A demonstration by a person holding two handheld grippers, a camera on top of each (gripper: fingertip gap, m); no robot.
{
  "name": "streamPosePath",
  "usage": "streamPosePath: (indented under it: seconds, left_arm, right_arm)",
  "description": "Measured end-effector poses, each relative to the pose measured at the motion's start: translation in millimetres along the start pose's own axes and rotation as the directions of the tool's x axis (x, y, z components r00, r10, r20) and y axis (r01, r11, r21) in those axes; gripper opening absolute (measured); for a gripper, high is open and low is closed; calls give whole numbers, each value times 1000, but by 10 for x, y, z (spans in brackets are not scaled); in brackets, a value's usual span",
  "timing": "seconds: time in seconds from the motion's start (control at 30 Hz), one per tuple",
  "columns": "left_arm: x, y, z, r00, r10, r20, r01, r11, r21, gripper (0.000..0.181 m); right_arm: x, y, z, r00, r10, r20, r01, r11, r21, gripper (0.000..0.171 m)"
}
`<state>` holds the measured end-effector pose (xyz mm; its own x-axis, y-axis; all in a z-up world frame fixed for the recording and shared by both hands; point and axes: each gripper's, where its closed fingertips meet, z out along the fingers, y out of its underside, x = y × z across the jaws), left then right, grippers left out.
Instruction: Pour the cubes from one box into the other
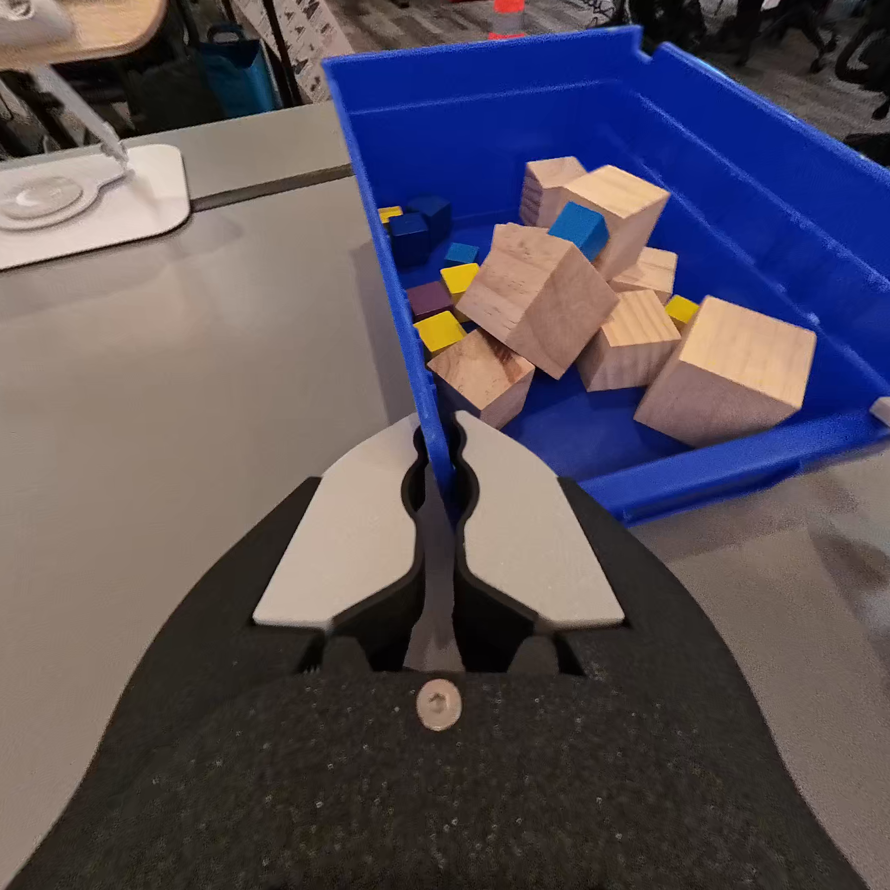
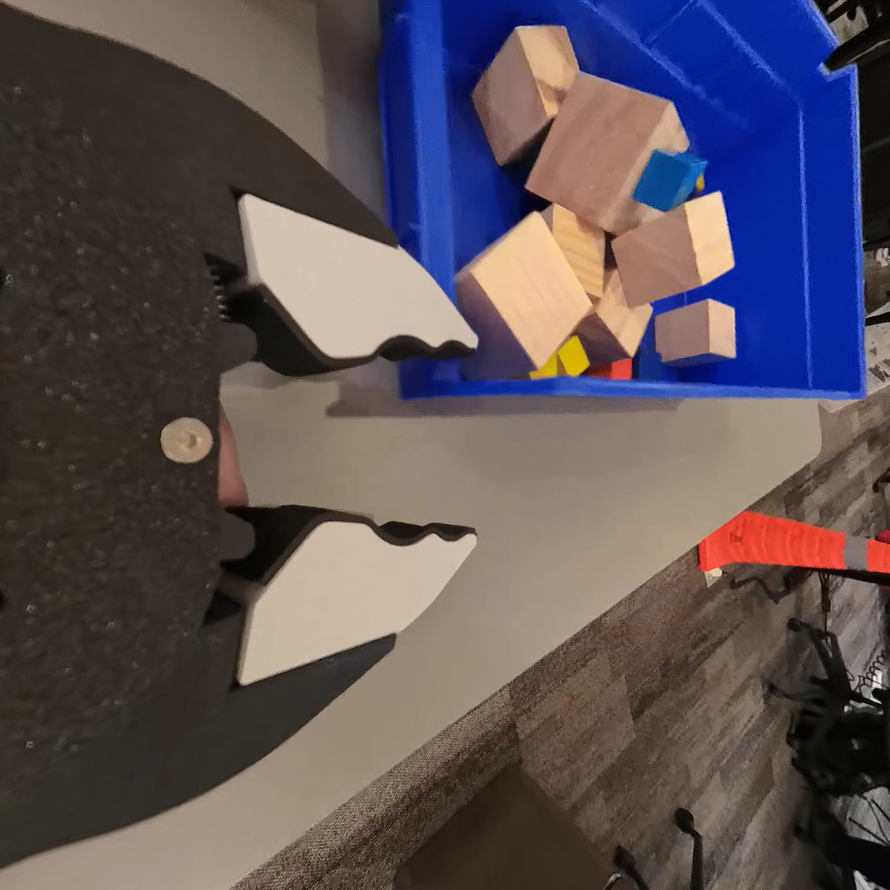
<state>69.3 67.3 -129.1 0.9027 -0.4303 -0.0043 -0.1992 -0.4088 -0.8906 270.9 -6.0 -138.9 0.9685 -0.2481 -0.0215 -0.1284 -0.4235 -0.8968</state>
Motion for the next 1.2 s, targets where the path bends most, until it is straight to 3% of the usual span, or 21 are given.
streamPosePath:
  seconds: [0.13,0.2,0.23,0.3,0.43,0.63,0.87,1.03,1.1,1.13,1.2]
  left_arm:
    - [-127,55,-111,998,-55,-8,55,998,-5,4]
    - [-137,74,-147,999,-35,-19,35,999,-5,4]
    - [-141,81,-171,999,-24,-23,24,1000,-4,4]
    - [-176,89,-247,1000,-16,-20,16,1000,-6,5]
    - [-575,80,-457,995,-101,-13,101,995,-12,4]
    - [-1814,93,-1021,980,-134,147,128,990,51,3]
    - [-2996,430,-1370,957,-100,273,106,994,-8,2]
    - [-3244,609,-1356,949,-170,267,178,984,-4,3]
    - [-3167,662,-1300,963,-177,202,182,983,-6,18]
    - [-3119,666,-1309,970,-177,170,180,984,-7,22]
    - [-3035,704,-1357,976,-185,118,191,981,-37,29]
  right_arm:
    - [-289,45,25,990,98,104,-92,994,-60,54]
    - [-428,-32,-9,982,115,146,-112,993,-31,16]
    - [-406,-47,-30,987,129,100,-126,991,-36,4]
    - [-451,-50,-79,998,63,29,-61,996,-57,2]
    - [-896,-209,-261,997,57,44,-58,998,1,2]
    - [-2228,-320,-344,986,14,168,-23,998,51,3]
    - [-3496,12,-250,962,29,272,-28,1000,-9,3]
    - [-3729,67,-250,964,-16,265,8,999,33,2]
    - [-3717,60,-226,964,-35,264,17,997,70,3]
    - [-3711,71,-229,959,-42,279,23,997,69,8]
    - [-3727,123,-280,937,-36,348,26,999,35,40]
